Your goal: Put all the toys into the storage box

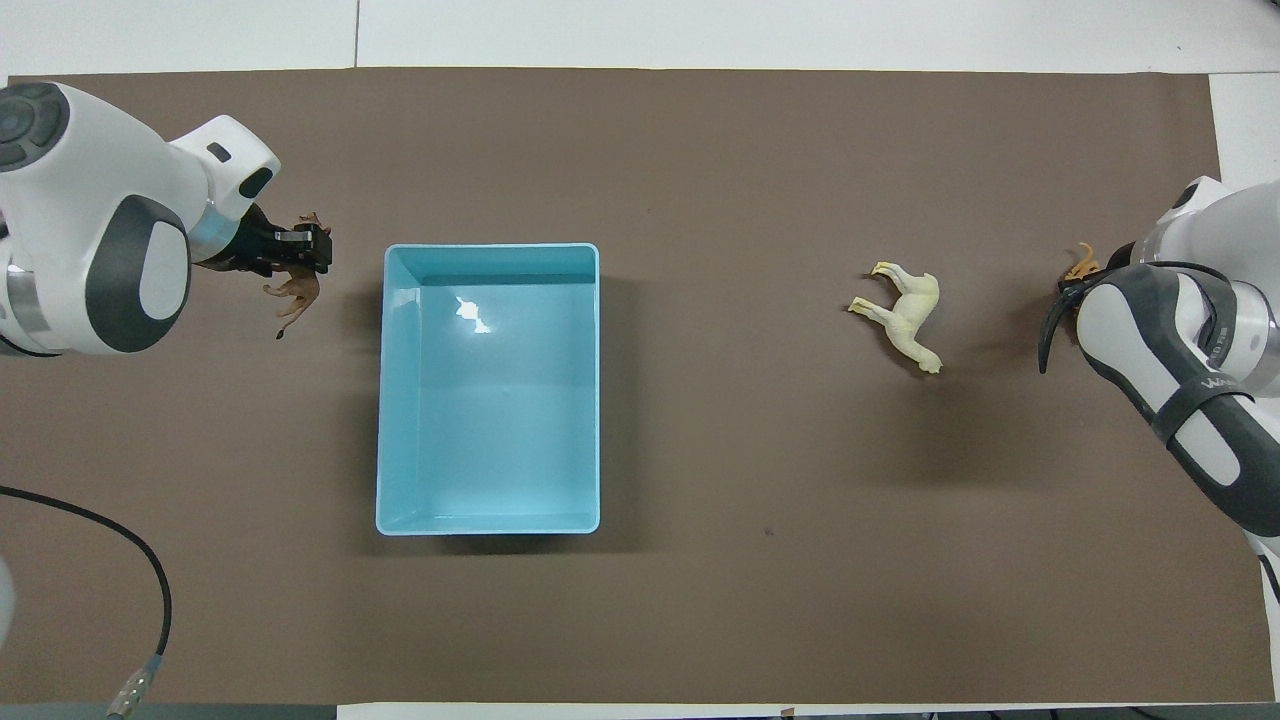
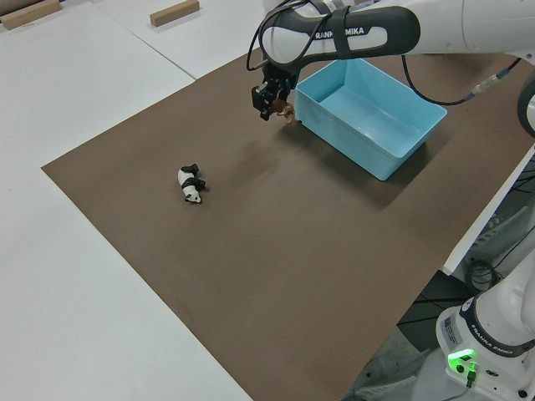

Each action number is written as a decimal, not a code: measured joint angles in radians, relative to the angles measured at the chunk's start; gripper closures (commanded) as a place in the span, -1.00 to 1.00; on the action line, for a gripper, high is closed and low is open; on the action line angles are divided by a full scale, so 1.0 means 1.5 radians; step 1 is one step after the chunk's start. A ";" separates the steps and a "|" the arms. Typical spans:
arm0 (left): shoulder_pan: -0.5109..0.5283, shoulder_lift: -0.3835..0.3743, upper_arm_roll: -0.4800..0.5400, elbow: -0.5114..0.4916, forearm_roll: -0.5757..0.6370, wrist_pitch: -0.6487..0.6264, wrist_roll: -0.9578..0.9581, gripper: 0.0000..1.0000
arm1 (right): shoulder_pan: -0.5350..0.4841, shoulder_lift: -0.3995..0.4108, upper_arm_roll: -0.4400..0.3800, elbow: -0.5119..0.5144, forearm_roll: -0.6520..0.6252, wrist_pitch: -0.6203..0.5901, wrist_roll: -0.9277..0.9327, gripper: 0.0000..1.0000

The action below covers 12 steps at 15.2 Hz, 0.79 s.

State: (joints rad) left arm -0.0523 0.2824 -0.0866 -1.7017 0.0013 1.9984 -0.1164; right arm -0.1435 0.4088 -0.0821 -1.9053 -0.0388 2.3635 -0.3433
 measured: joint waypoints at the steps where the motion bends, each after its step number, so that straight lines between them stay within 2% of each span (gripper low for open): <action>1: -0.020 -0.027 0.000 0.006 0.000 -0.030 -0.031 1.00 | 0.000 0.000 0.000 0.000 0.000 0.000 0.000 1.00; 2: -0.046 -0.051 -0.001 0.006 0.000 -0.055 -0.070 1.00 | 0.000 0.000 0.000 0.000 0.000 -0.001 0.000 1.00; 3: -0.078 -0.070 -0.001 0.005 0.001 -0.077 -0.118 0.48 | 0.000 0.000 0.000 0.002 0.000 -0.005 0.000 1.00; 4: -0.114 -0.081 -0.002 0.002 0.007 -0.090 -0.164 -0.82 | 0.000 -0.001 0.000 0.008 0.000 -0.015 0.000 1.00; 5: -0.146 -0.086 -0.003 -0.003 0.012 -0.095 -0.196 -1.00 | 0.001 -0.003 0.001 0.019 0.000 -0.035 0.000 1.00; 7: -0.184 -0.085 -0.004 -0.015 0.017 -0.096 -0.218 -1.00 | 0.012 -0.019 0.003 0.054 0.000 -0.103 0.000 1.00; 10: -0.182 -0.085 0.009 -0.020 0.019 -0.096 -0.178 -1.00 | 0.044 -0.076 0.004 0.113 0.000 -0.235 0.001 1.00; 12: -0.155 -0.085 0.019 -0.017 0.022 -0.096 -0.130 -1.00 | 0.070 -0.117 0.005 0.149 0.000 -0.326 0.025 1.00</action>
State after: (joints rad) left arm -0.2852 0.1546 -0.0576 -1.7269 0.0347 1.8546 -0.3114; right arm -0.0380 0.2326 -0.0753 -1.6815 -0.0388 1.8743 -0.3050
